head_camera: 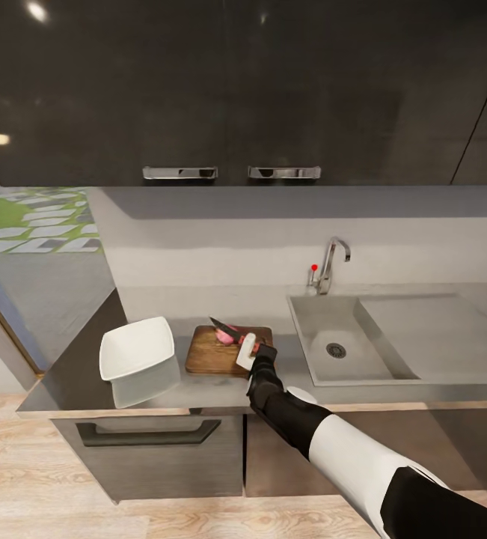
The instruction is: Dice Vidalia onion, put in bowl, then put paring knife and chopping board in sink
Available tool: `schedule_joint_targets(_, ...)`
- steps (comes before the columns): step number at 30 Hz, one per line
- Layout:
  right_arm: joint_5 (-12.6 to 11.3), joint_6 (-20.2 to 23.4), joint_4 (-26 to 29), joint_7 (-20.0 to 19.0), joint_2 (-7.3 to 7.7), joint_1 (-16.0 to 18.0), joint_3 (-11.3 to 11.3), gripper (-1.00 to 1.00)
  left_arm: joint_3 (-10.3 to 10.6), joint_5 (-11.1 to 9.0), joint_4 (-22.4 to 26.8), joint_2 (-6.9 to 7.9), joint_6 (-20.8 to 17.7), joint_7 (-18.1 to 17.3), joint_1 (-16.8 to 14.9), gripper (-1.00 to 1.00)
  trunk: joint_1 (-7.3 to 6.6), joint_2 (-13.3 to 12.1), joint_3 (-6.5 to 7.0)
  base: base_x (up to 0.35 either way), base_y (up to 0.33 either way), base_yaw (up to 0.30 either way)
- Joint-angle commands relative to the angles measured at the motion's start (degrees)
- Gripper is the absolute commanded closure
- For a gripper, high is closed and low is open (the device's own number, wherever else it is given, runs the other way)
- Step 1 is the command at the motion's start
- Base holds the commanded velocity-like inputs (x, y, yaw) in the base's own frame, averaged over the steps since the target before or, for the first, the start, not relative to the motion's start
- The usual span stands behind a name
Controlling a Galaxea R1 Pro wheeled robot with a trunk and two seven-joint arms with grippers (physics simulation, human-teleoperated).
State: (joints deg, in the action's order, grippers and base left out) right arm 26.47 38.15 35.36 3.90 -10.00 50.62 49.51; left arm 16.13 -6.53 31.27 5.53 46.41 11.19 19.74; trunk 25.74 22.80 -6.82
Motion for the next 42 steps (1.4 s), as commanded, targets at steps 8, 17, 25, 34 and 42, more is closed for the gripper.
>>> schedule_joint_targets(8,-0.3,0.3,0.0,0.3,0.0,0.1,0.3,1.0,0.5,-0.6,0.1,0.09,0.1,0.2,0.0,-1.0,0.04,0.1,-0.11,0.0,0.0,0.0)
schedule_joint_targets(17,-0.3,0.3,0.0,0.3,0.0,0.1,0.3,1.0,0.5,-0.6,0.1,0.09,0.1,0.2,0.0,-1.0,0.04,0.1,-0.11,0.0,0.0,0.0)
schedule_joint_targets(25,-0.3,0.3,0.0,0.3,0.0,0.1,0.3,1.0,0.5,-0.6,0.1,0.09,0.1,0.2,0.0,-1.0,0.04,0.1,-0.11,0.0,0.0,0.0)
schedule_joint_targets(34,-0.3,0.3,0.0,0.3,0.0,0.1,0.3,1.0,0.5,-0.6,0.1,0.09,0.1,0.2,0.0,-1.0,0.04,0.1,-0.11,0.0,0.0,0.0)
schedule_joint_targets(42,-0.3,0.3,0.0,0.3,0.0,0.1,0.3,1.0,0.5,-0.6,-0.1,0.09,0.1,0.2,0.0,-1.0,0.04,0.1,-0.11,0.0,0.0,0.0)
